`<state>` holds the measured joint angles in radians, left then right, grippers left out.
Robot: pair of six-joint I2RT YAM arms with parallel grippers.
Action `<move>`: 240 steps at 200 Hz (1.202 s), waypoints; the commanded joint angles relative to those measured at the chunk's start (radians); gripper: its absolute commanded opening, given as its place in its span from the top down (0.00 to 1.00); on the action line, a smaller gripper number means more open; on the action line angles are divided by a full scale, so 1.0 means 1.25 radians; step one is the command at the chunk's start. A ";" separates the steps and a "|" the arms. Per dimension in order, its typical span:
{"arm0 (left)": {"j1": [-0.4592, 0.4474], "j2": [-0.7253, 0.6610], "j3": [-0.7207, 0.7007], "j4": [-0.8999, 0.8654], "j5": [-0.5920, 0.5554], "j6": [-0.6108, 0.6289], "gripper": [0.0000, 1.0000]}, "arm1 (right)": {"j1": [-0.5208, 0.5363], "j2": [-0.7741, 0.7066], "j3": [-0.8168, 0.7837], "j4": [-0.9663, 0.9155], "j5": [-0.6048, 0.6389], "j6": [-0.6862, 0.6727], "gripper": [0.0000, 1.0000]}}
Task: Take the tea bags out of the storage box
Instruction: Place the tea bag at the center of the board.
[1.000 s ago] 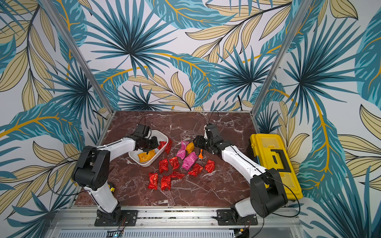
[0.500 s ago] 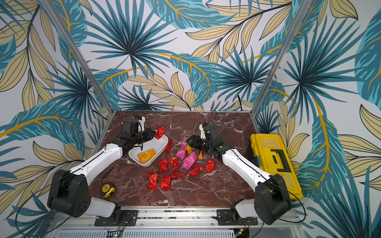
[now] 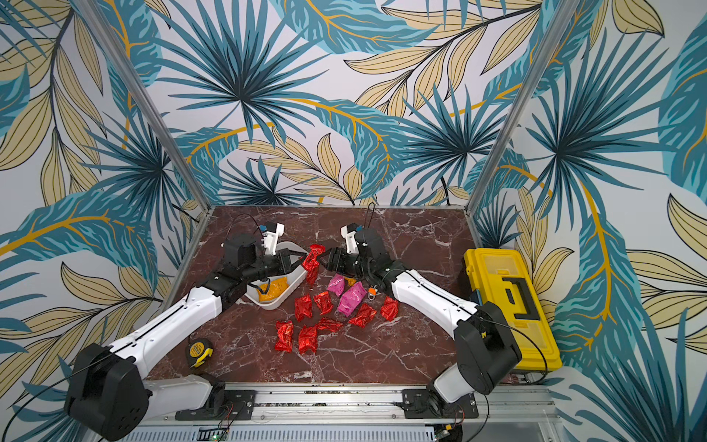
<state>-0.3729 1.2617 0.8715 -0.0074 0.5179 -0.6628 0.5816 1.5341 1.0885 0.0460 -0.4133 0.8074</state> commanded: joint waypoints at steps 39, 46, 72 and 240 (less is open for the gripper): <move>-0.006 -0.013 -0.044 0.049 0.083 -0.004 1.00 | 0.007 0.012 0.010 0.069 -0.022 0.027 0.63; -0.008 -0.012 -0.044 0.050 0.085 -0.005 1.00 | 0.009 0.013 0.010 0.073 -0.025 0.029 0.66; -0.009 -0.006 -0.043 0.062 0.098 -0.007 1.00 | 0.011 0.013 0.008 0.075 -0.028 0.030 0.78; 0.054 -0.073 -0.016 -0.301 -0.309 0.053 0.25 | 0.059 -0.329 -0.278 -0.447 0.134 -0.134 0.99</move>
<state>-0.3145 1.1446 0.8116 -0.1722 0.2817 -0.6643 0.6277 1.1843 0.8165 -0.3225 -0.3016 0.6735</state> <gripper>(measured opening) 0.757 0.137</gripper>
